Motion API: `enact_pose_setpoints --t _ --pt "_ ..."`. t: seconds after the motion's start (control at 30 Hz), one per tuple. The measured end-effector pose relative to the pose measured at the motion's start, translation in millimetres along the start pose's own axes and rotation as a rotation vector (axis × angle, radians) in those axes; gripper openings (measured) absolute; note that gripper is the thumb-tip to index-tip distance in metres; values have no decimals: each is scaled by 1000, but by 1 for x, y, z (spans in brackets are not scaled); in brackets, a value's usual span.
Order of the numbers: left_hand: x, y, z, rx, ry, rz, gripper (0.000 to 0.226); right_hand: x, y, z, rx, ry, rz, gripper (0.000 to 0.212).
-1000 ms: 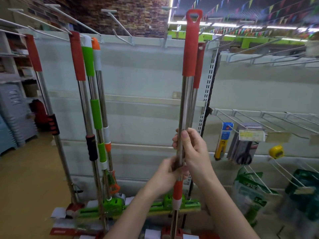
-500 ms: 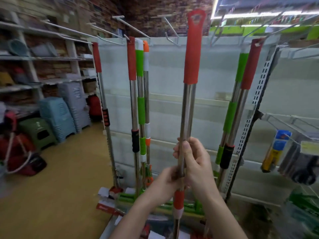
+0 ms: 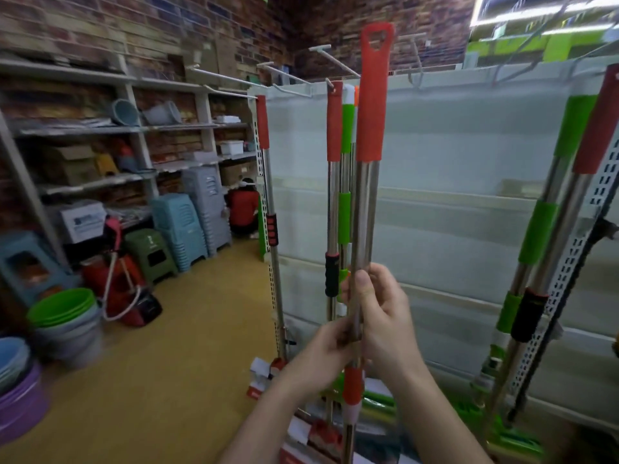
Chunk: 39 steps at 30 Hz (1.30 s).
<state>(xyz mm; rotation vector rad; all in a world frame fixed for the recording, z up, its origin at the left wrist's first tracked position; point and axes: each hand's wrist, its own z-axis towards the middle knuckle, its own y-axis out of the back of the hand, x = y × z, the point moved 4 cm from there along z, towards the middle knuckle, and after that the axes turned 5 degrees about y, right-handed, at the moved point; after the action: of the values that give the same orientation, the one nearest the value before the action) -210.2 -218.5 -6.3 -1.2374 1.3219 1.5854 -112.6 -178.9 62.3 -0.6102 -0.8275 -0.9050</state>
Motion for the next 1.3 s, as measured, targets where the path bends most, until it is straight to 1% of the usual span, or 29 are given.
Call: enact_pose_setpoints --t 0.2,0.27,0.4,0.6,0.77,0.87,1.03,1.1,1.2,1.27,1.3 --pt "25 65 -5 25 -38 20 20 -15 -71 2 -69 -13 -24 22" --pt "30 84 -5 54 -70 24 20 -19 -93 4 -89 -9 -50 21" --pt "45 128 -5 96 -71 7 22 -29 -137 5 -128 6 -110 20" --pt "58 168 -2 136 -82 -13 22 -42 -173 11 -163 -10 -140 18" --pt "65 191 8 163 -20 -180 20 -54 -185 26 -128 -46 -61 24" --pt "72 201 17 173 9 -313 25 -62 -190 39 -78 -70 0 27" --pt "67 230 27 171 2 -537 35 -75 -212 53 -24 -107 78 32" --pt "63 241 31 157 -22 -530 37 -78 -221 57 -23 -102 58 30" --pt "64 259 36 154 -46 -473 36 -84 -237 66 -16 -115 15 32" --pt "64 273 41 136 -35 -433 38 -91 -248 74 -19 -121 -24 24" --pt "65 279 44 131 -28 -420 43 -94 -254 77 -24 -121 -35 21"
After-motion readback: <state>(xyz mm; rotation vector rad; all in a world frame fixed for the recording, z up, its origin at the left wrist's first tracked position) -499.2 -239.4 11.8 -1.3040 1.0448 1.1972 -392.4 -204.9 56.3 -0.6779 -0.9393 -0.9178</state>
